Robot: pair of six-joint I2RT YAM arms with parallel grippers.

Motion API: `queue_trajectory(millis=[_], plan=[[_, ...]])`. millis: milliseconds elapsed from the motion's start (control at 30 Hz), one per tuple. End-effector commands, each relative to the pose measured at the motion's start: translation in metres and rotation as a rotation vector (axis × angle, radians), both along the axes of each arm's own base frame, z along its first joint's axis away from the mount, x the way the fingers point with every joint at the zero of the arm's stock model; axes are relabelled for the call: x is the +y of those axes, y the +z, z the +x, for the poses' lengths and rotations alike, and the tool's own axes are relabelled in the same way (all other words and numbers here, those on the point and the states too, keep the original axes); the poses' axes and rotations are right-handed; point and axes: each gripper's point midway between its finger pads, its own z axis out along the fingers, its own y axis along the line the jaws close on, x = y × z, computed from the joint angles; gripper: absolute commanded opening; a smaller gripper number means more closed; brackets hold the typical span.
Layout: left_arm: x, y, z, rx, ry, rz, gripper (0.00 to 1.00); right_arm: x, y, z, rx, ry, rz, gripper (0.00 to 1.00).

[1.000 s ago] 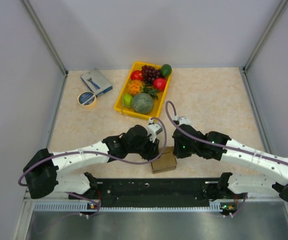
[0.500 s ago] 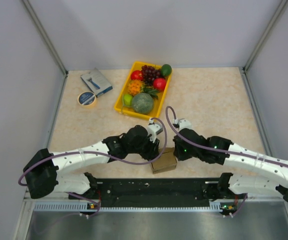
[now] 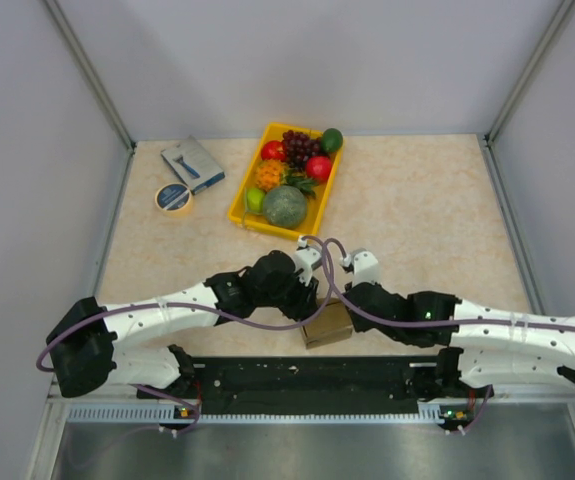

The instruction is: Fold the paper box

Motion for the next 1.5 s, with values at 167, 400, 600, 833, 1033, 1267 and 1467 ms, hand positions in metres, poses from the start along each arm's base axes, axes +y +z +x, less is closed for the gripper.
queue_trajectory(millis=[167, 400, 600, 833, 1033, 1267, 1467], plan=[[-0.010, 0.011, 0.003, -0.036, -0.003, -0.057, 0.32, -0.004, -0.009, -0.016, 0.024, 0.006, 0.115, 0.24], [-0.010, 0.015, 0.002, -0.045, -0.014, -0.060, 0.33, -0.003, 0.024, -0.027, 0.013, 0.069, 0.295, 0.70], [-0.009, 0.016, 0.000, -0.044, -0.029, -0.047, 0.38, -0.006, 0.025, -0.031, 0.003, 0.082, 0.379, 0.78], [-0.005, 0.032, -0.007, -0.019, -0.040, -0.057, 0.59, -0.018, 0.036, -0.011, -0.041, 0.017, 0.242, 0.76], [0.000, 0.038, -0.009, -0.017, -0.036, -0.045, 0.63, -0.015, 0.051, 0.007, -0.062, 0.078, 0.137, 0.70], [0.016, 0.042, -0.017, 0.026, 0.006, -0.015, 0.62, -0.010, 0.044, 0.009, -0.071, 0.168, 0.046, 0.59], [0.036, 0.041, -0.024, 0.073, 0.068, 0.035, 0.61, -0.005, 0.033, 0.012, -0.052, 0.170, 0.004, 0.54]])
